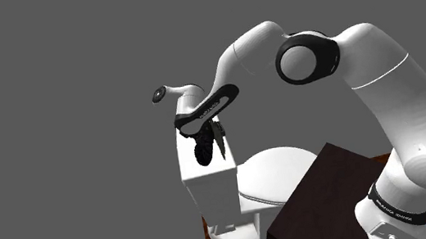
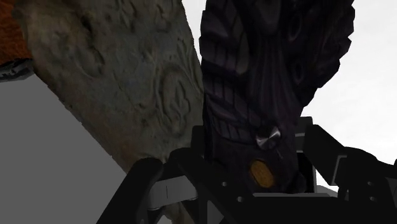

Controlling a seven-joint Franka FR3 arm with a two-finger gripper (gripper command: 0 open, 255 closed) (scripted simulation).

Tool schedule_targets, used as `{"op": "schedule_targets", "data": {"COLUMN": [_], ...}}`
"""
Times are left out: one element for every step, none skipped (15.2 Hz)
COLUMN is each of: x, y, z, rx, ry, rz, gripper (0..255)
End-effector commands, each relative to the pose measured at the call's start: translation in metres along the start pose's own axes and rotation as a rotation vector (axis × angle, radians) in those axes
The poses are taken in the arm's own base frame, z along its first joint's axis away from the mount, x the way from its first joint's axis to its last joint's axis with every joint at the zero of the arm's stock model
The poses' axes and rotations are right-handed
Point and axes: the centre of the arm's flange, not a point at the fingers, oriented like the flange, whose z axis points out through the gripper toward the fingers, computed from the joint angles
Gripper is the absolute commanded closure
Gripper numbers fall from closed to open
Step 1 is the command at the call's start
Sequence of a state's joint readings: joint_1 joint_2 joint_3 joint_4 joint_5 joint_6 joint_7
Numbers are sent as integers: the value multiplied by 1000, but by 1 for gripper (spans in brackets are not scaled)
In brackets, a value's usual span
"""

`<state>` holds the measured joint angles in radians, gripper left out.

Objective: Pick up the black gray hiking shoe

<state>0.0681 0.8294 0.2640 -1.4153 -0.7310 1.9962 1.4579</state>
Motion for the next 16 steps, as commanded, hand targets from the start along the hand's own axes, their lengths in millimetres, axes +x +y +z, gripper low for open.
{"op": "schedule_targets", "data": {"x": [3,5,7,9,10,12,14,16,18,19,21,23,25,27,27,27], "y": [2,4,5,7,8,10,11,13,14,16,18,19,21,22,22,22], "z": [-7,-12,-17,-22,-26,-31,-36,-40,-45,-50,-55,-59,-64,-69,-69,-69], "rx": [0,0,0,0,0,0,0,0,0,0,0,0,0,0,0,0], "ry": [0,0,0,0,0,0,0,0,0,0,0,0,0,0,0,0], "rz": [0,0,0,0,0,0,0,0,0,0,0,0,0,0,0,0], "gripper": [255,255,255,255,255,255,255,255,255,255,255,255,255,255,255,255]}}
